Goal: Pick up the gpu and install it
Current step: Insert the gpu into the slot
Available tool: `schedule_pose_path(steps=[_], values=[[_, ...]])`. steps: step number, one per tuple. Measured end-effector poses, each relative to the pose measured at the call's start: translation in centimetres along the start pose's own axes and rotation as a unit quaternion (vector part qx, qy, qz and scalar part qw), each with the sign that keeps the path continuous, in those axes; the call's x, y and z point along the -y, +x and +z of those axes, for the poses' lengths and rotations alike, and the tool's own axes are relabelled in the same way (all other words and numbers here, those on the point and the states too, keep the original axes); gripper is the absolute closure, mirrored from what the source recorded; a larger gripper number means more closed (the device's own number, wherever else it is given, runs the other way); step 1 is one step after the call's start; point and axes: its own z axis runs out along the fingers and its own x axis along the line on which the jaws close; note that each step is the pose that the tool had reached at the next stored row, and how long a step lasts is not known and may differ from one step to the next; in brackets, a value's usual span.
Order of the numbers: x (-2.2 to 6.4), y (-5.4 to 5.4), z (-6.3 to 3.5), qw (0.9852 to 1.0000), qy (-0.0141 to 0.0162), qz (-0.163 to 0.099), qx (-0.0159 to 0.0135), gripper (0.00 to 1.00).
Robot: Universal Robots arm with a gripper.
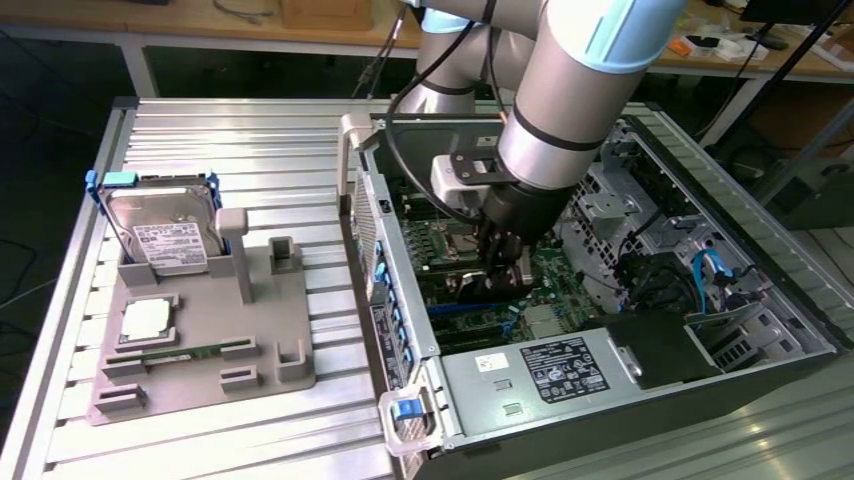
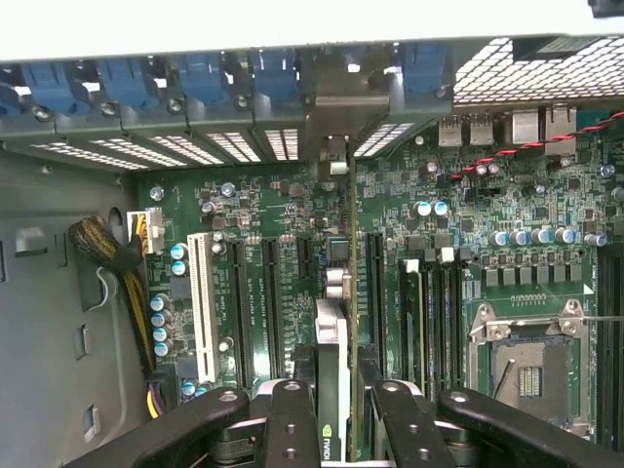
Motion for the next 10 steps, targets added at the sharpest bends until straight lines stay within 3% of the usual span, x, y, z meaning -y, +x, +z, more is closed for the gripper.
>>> schedule_pose_path(steps=[10], values=[[-0.29, 0.02, 0.06, 1.0, 0.0003, 0.01, 0.0002, 0.73]])
